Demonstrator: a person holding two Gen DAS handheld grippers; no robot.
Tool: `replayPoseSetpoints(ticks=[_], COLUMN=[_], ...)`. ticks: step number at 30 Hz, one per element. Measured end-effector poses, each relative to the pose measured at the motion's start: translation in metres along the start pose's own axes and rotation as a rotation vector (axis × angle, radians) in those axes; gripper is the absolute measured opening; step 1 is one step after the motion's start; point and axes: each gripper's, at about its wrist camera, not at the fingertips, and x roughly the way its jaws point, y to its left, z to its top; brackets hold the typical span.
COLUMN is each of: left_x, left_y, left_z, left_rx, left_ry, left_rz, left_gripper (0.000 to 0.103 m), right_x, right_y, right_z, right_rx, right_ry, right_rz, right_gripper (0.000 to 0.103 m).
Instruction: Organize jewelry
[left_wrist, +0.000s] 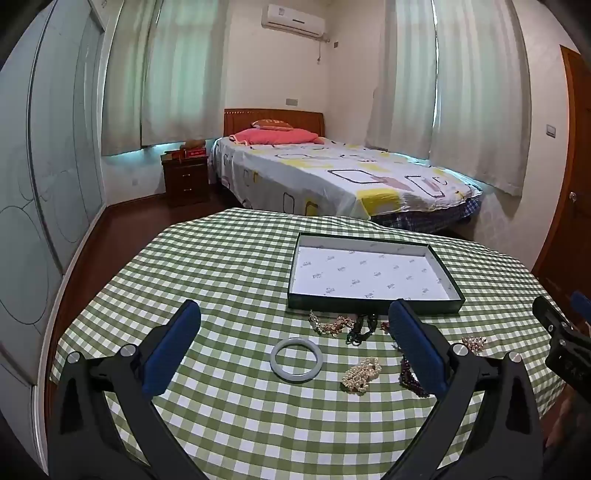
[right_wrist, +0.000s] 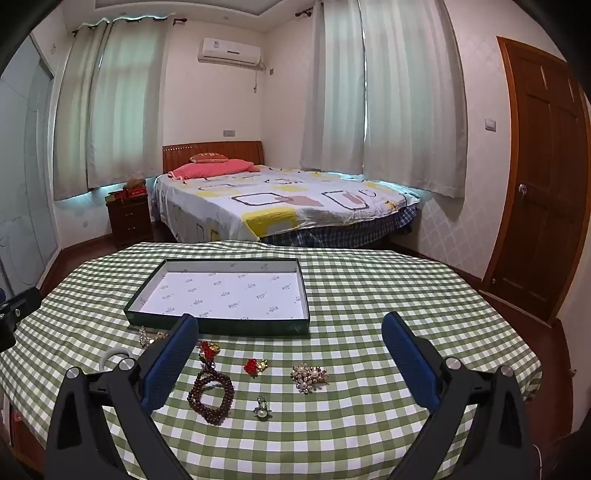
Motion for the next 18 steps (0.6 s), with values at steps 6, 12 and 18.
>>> replayPoseSetpoints(ticks=[6,12,18], left_x=[-0.001,-0.013,-0.013], left_y=[-0.002,-0.006,-0.002], left_z=[0.005,0.009,0.004], left_rx=[-0.001,0.008,0.01], left_ry=[0.011,-0.003,-0.007], left_rz=[0.001,-0.01,-0.014], left_gripper=[0.099,0.099,0.099], right_x=[-0.001,-0.011,-0.012], right_y=[0.003,-0.002,0.0], right_z=[0.0,0.013,0.011], right_rx=[-0.001,-0.001,0.0], right_ry=[0.017,-0.014,-0.026], right_rz=[-0.008,0.006,0.005], right_gripper=[0.097,0.097,0.097])
